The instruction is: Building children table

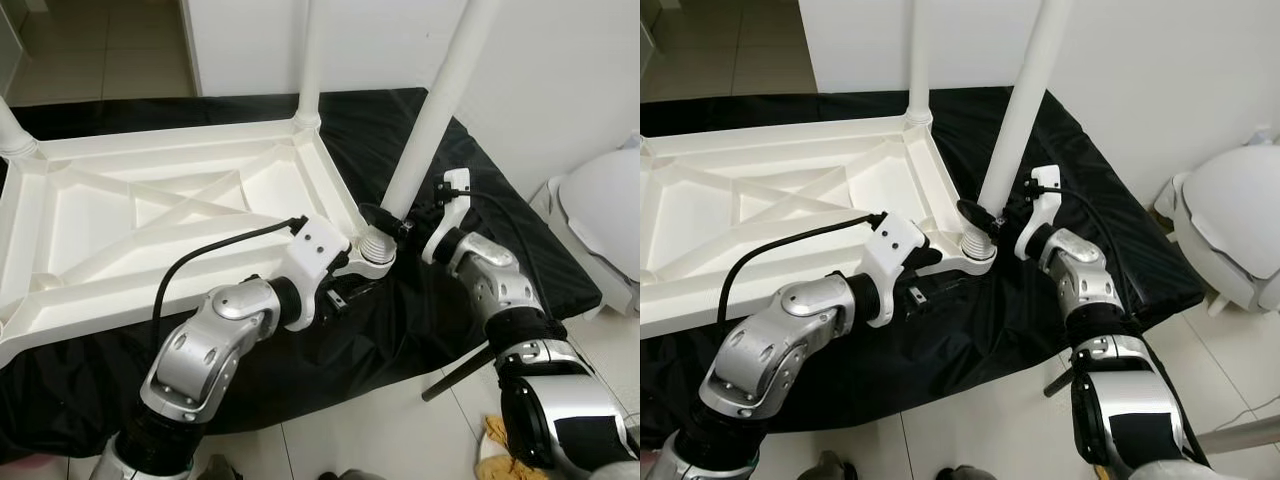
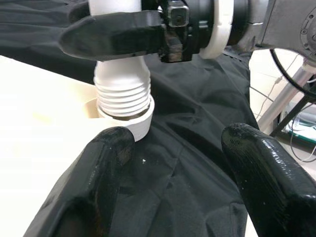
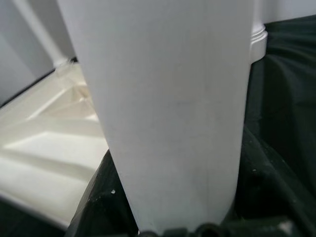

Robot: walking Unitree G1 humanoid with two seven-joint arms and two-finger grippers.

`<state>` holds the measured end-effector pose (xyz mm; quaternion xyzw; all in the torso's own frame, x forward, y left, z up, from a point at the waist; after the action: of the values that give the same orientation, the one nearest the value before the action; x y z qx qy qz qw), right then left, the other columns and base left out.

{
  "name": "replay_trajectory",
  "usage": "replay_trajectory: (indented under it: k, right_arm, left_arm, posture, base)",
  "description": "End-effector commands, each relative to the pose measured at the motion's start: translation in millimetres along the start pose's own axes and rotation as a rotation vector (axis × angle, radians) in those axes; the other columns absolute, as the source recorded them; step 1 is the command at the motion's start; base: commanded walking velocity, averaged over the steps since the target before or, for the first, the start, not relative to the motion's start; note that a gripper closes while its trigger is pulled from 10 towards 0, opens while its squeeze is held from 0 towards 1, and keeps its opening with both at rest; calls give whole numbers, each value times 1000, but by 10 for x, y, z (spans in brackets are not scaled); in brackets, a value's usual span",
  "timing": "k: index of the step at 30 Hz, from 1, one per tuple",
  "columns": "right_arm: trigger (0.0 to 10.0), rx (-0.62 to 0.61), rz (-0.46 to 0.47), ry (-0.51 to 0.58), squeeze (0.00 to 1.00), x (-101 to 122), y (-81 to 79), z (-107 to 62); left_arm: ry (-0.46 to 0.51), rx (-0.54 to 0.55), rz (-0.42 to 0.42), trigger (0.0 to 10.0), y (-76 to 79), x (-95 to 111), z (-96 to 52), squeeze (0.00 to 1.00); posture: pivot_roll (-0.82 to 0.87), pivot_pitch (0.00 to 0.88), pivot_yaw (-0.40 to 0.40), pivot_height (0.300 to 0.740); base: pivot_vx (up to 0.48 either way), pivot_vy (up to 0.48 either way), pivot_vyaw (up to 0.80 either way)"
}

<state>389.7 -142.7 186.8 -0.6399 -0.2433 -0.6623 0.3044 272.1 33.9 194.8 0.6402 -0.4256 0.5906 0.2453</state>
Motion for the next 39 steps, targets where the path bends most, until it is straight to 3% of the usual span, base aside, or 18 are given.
replay_trajectory:
  k: [1, 8, 18, 23, 28, 33, 39]
  right_arm:
    - [10000, 34, -44, -23, 0, 19, -5, -9]
    - [10000, 97, -45, -69, 0, -127, -94, -55]
    - [10000, 87, -33, -48, 0, -301, -148, -162]
    - [10000, 56, -48, -28, 0, -329, -130, -206]
    - [10000, -62, 4, -47, 0, -414, 8, -276]
    - [10000, -153, 7, -62, 0, -439, 58, -232]
    - [10000, -178, 5, -74, 0, -487, 45, -205]
  left_arm:
    - [0, 41, 4, 10000, -23, 30, -8, 0]
    - [5, 48, -6, 10000, -26, 33, -15, 0]
    - [8, 14, -28, 10000, 43, 24, -28, 0]
    - [13, 0, -42, 10000, 63, 38, -30, 0]
    - [11, -7, -42, 10000, 62, 47, -32, 0]
    - [9, -13, -45, 10000, 70, 53, -36, 0]
    - [5, -18, -56, 10000, 92, 47, -43, 0]
  posture:
    - [19, 87, -72, 740]
    - [18, 92, -80, 740]
    - [16, 100, -79, 740]
    - [9, 102, -72, 740]
    - [3, 102, -61, 740]
    - [7, 103, -59, 740]
    - [14, 106, -61, 740]
  base:
    - [0, 0, 0]
    - [0, 0, 0]
    - [0, 0, 0]
    - [0, 0, 0]
    - [0, 0, 0]
    - [0, 0, 0]
    - [0, 0, 0]
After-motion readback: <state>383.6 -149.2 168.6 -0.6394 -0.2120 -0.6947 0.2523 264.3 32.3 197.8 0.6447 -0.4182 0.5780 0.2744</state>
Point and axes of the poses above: a point about 5 cm out from each wrist's last joint towards the gripper, its own z axis pointing out of the wrist towards the gripper, its own x axis along the axis of the wrist's last joint, y = z × x, the point moved 2 cm from there along z, pointing out of the wrist towards the gripper, and after that the axes turned 7 degrees about z, right-handed, at the moved point
